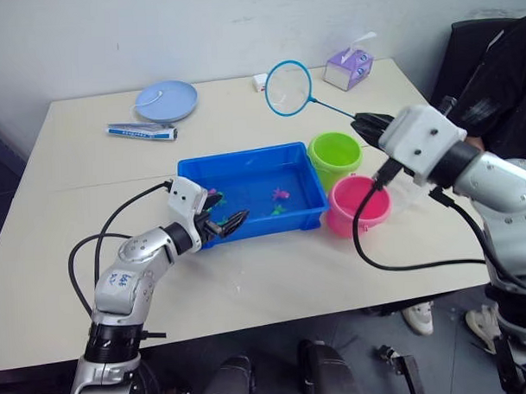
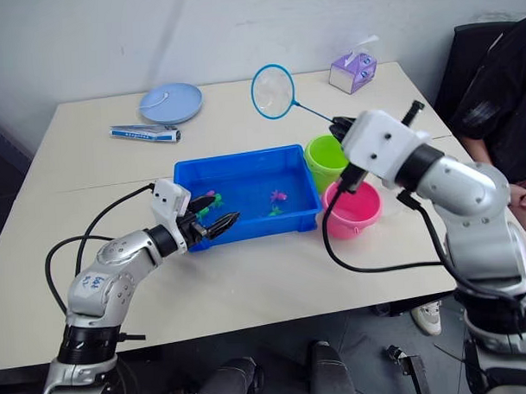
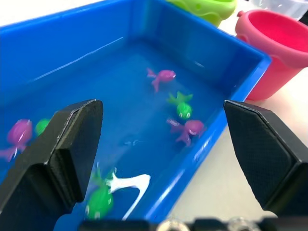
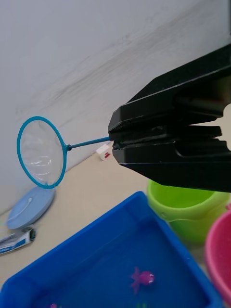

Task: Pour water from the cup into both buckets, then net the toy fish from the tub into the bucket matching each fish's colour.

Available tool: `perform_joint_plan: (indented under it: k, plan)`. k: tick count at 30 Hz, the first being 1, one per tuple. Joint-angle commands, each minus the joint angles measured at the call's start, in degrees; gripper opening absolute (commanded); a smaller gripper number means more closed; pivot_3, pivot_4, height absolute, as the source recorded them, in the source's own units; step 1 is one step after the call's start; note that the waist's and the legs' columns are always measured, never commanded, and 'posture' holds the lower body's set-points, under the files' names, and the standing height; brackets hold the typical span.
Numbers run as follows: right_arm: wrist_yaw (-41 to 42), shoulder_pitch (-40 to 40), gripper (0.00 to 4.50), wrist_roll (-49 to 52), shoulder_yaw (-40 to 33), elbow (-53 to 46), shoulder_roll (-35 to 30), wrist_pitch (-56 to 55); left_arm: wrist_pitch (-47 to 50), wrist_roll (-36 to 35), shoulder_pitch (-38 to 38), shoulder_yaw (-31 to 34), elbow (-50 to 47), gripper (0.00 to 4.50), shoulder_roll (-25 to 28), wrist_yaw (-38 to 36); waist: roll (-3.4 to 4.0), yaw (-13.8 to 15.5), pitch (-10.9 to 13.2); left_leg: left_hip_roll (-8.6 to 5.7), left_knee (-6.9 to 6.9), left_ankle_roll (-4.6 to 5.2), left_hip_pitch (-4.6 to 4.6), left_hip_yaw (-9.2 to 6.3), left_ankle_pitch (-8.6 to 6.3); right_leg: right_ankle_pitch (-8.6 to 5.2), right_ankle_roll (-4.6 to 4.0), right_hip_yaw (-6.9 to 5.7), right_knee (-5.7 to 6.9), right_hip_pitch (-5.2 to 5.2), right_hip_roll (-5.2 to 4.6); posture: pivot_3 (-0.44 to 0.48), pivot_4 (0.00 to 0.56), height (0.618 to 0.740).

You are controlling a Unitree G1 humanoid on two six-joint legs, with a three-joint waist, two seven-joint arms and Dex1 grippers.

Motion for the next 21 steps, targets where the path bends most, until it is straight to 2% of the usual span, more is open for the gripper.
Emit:
perform_joint_plan:
  k: [1, 7, 12, 17, 21]
  plan:
    - [2.91, -3.66, 0.76, 1.00, 2.51, 5.23, -0.03, -2.13, 1.67, -1.71, 3.19, 2.46, -7.91, 4.30, -0.33, 2.18, 0.00, -0.14, 0.00, -0.01, 0.00, 0.00, 0.00, -0.01, 0.00, 0.00, 0.00, 0.00, 0.02, 0.00, -0.01, 0.000, 0.150, 0.740]
    - [10.89, -4.78, 0.76, 1.37, 6.94, 12.00, -2.77, -6.63, 3.10, -1.92, 9.10, 4.53, -13.22, 4.30, -1.66, 6.16, 0.00, -0.12, 0.00, 0.02, -0.04, 0.00, 0.01, 0.03, 0.00, 0.00, 0.00, 0.02, 0.02, -0.03, 0.01, 0.000, 0.150, 0.740]
    - [16.16, -4.74, 0.76, 2.07, 9.03, 13.89, -3.59, -10.17, 3.70, -2.16, 11.58, 3.87, -16.05, 4.30, -2.67, 7.68, 0.00, -0.05, 0.00, 0.01, 0.00, 0.00, 0.00, 0.03, 0.00, 0.00, 0.00, 0.01, 0.01, -0.01, 0.00, 0.000, 0.150, 0.740]
    - [18.05, -5.00, 0.76, 0.43, 10.75, 17.04, -3.68, -12.70, 3.92, -2.00, 13.22, 3.23, -17.50, 4.30, -3.66, 8.66, 0.00, -0.10, 0.00, 0.02, -0.01, -0.01, 0.01, 0.03, -0.01, 0.00, 0.00, 0.02, 0.01, -0.02, 0.01, 0.000, 0.150, 0.740]
    - [15.20, -7.95, 0.76, -3.05, 11.72, 23.59, -2.27, -15.20, 3.56, -1.88, 13.56, 2.65, -17.49, 4.30, -4.54, 9.35, 0.00, -0.10, 0.00, 0.02, 0.00, -0.01, 0.01, 0.04, -0.01, 0.00, 0.00, 0.02, 0.02, -0.02, 0.01, 0.000, 0.150, 0.740]
